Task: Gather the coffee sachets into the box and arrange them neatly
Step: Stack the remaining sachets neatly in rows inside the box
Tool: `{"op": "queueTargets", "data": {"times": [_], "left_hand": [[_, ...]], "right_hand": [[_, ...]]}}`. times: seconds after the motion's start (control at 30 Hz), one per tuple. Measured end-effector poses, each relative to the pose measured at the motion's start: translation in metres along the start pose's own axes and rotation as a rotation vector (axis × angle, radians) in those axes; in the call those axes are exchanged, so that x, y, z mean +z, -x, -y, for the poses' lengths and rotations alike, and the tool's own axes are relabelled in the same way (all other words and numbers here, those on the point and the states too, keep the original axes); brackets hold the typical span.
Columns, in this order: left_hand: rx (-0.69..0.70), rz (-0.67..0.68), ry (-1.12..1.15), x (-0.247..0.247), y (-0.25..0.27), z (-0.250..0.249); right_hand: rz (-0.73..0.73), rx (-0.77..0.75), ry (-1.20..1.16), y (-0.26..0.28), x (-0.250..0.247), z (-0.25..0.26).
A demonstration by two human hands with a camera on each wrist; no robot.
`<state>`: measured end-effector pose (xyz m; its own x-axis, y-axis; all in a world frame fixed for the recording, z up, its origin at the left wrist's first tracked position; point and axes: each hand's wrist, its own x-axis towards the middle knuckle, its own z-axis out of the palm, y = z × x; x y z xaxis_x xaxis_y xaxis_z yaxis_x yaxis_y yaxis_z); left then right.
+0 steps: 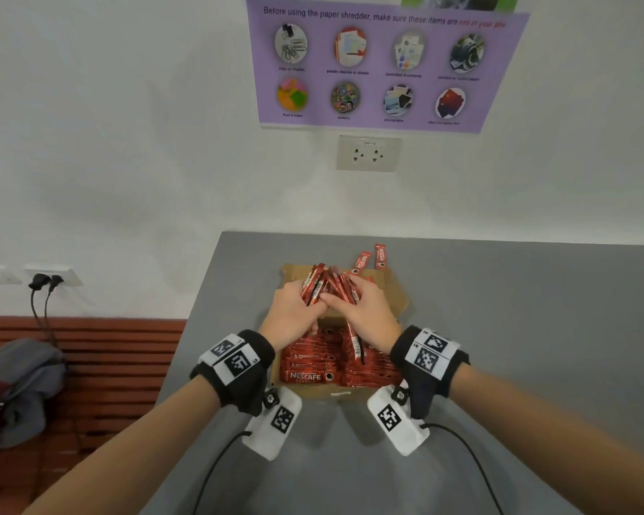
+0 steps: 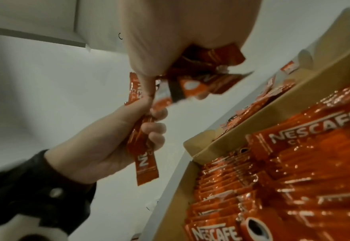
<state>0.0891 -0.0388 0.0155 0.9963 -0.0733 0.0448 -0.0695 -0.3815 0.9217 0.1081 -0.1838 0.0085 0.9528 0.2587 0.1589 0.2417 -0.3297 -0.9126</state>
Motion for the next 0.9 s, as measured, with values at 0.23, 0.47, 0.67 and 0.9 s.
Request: {"op": "queueTargets", "data": {"times": [0.23, 0.47, 0.67, 0.9], "left_hand": [[0.038, 0.130, 0.031, -0.003, 0.005, 0.004], [-0.146, -0.050, 0.316, -0.011, 0.010, 0.014], [-0.340, 0.042, 0.530, -0.019, 0.002, 0.014], [-0.220, 0.016, 0.447, -0.032, 0.000, 0.017]], "right_hand": [[0.014, 0.006, 0.021, -0.002, -0.008, 0.002], [-0.213, 0.008, -0.009, -0.002, -0.017, 0.000], [-0.169, -0.049, -0.065, -0.004, -0.021, 0.000], [0.013, -0.044, 0.102, 0.002, -0.034, -0.014]]}}
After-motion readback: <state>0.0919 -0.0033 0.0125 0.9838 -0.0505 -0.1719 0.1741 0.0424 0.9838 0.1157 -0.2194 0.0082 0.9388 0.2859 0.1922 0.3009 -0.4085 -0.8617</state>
